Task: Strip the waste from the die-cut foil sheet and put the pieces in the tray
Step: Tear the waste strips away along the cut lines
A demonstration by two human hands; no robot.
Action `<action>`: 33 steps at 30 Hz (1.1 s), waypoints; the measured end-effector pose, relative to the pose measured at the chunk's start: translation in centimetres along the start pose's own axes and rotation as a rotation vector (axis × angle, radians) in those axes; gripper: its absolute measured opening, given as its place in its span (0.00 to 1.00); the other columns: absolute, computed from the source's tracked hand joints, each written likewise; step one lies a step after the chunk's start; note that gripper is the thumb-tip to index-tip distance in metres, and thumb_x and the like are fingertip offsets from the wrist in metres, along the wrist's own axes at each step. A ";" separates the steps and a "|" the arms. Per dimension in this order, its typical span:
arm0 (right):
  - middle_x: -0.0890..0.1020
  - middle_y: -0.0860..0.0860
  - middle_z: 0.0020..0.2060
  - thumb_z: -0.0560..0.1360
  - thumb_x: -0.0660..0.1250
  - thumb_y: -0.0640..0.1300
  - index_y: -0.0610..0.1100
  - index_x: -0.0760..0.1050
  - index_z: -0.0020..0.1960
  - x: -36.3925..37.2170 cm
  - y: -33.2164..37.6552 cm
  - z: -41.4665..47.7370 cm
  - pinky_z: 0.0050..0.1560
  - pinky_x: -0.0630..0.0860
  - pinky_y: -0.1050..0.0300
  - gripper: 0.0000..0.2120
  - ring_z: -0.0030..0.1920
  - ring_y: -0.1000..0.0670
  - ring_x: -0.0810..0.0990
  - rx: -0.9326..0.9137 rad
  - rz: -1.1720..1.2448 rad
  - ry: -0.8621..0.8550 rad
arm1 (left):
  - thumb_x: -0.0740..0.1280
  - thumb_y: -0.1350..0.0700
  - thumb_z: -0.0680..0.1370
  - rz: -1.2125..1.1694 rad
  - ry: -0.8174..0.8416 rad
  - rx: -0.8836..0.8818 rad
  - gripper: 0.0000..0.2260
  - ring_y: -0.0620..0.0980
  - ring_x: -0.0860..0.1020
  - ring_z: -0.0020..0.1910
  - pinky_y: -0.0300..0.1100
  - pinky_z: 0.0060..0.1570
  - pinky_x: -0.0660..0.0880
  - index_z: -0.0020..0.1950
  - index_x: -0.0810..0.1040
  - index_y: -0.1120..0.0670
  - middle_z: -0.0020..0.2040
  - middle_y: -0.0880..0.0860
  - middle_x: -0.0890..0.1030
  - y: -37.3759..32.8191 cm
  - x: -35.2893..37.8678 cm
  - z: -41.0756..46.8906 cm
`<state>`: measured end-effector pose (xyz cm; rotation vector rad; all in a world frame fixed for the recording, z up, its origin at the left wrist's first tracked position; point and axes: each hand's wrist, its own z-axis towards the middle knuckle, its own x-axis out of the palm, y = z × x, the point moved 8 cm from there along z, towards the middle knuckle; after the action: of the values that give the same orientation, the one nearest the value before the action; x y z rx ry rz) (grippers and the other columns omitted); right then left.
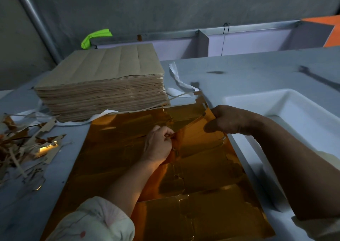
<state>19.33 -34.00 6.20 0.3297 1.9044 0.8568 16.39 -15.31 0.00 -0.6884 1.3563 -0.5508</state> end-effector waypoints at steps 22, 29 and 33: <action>0.76 0.44 0.37 0.76 0.68 0.40 0.40 0.72 0.42 0.0 0.1 0.1 0.45 0.74 0.52 0.07 0.40 0.45 0.77 -0.027 -0.027 0.002 | 0.58 0.57 0.83 -0.360 -0.070 -0.068 0.12 0.52 0.79 0.48 0.43 0.44 0.75 0.47 0.80 0.53 0.48 0.56 0.82 1.0 -0.5 -0.1; 0.76 0.43 0.38 0.76 0.69 0.40 0.40 0.73 0.44 0.1 0.1 0.1 0.45 0.74 0.53 0.06 0.40 0.45 0.77 -0.034 -0.036 0.004 | 0.65 0.52 0.81 -0.316 -0.116 -0.061 0.06 0.41 0.78 0.43 0.34 0.38 0.69 0.44 0.77 0.44 0.43 0.46 0.81 1.2 -0.6 0.1; 0.76 0.44 0.37 0.77 0.68 0.40 0.40 0.72 0.44 0.2 0.2 0.1 0.43 0.74 0.56 0.06 0.40 0.46 0.77 -0.026 -0.039 0.016 | 0.64 0.55 0.81 -0.320 -0.120 -0.080 0.05 0.43 0.79 0.45 0.35 0.40 0.71 0.48 0.77 0.45 0.44 0.46 0.81 1.3 -0.6 0.2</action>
<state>19.33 -33.73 6.19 0.2697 1.9063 0.8598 16.48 -14.01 -0.53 -0.9983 1.1674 -0.7002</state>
